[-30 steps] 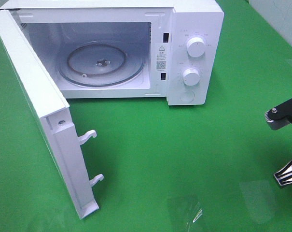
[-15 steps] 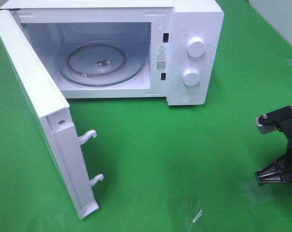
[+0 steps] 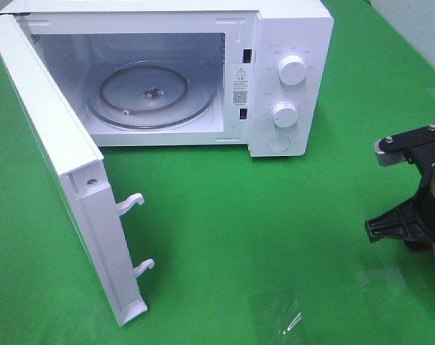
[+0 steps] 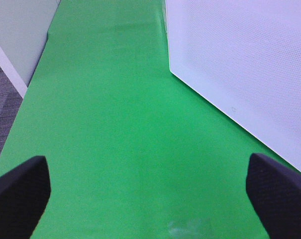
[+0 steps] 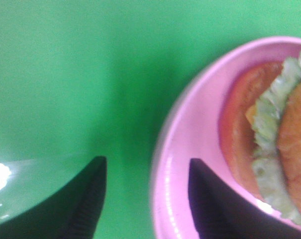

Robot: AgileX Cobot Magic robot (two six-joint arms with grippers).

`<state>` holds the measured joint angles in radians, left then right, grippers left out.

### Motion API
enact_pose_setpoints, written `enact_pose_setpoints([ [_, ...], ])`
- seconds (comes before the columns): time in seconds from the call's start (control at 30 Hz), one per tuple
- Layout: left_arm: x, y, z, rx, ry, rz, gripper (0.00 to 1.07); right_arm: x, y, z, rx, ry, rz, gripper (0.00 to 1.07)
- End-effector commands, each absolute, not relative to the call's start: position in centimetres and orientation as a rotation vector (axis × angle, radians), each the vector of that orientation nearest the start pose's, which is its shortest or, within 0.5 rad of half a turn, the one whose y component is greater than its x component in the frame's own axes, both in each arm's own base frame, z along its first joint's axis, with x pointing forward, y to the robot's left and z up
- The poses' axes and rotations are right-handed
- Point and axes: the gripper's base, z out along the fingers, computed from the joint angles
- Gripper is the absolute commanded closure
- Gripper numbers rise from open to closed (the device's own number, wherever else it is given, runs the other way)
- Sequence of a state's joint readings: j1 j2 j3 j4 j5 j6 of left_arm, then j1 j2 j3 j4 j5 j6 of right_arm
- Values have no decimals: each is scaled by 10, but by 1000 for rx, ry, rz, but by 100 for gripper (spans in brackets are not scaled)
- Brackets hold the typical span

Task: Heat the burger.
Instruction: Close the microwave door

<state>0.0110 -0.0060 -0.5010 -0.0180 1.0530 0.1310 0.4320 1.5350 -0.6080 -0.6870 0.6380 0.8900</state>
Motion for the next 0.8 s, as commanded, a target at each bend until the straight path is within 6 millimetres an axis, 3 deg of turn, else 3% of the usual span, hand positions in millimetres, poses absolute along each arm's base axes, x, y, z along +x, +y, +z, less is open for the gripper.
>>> enact_pose_setpoints([
  [0.03,-8,-2,279,118,1997,64,7,221,73,177,-269,2762,-263,43],
  [0.07,-8,-2,279,118,1997,64,7,221,73,177,-269,2762,-263,43],
  [0.13,-8,-2,279,118,1997,64,7,212,80,199,-384,2712,-96,29],
  [0.27,-8,-2,279,118,1997,64,7,204,80,212,-462,2671,-40,23],
  [0.4,-8,-2,279,118,1997,64,7,190,74,228,-590,2637,-66,25],
  [0.5,-8,-2,279,118,1997,64,7,184,72,236,-565,2623,-39,26],
  [0.57,-8,-2,279,118,1997,64,7,168,69,252,-505,2600,34,29],
  [0.8,-8,-2,279,118,1997,64,7,144,60,269,-500,2574,79,30],
])
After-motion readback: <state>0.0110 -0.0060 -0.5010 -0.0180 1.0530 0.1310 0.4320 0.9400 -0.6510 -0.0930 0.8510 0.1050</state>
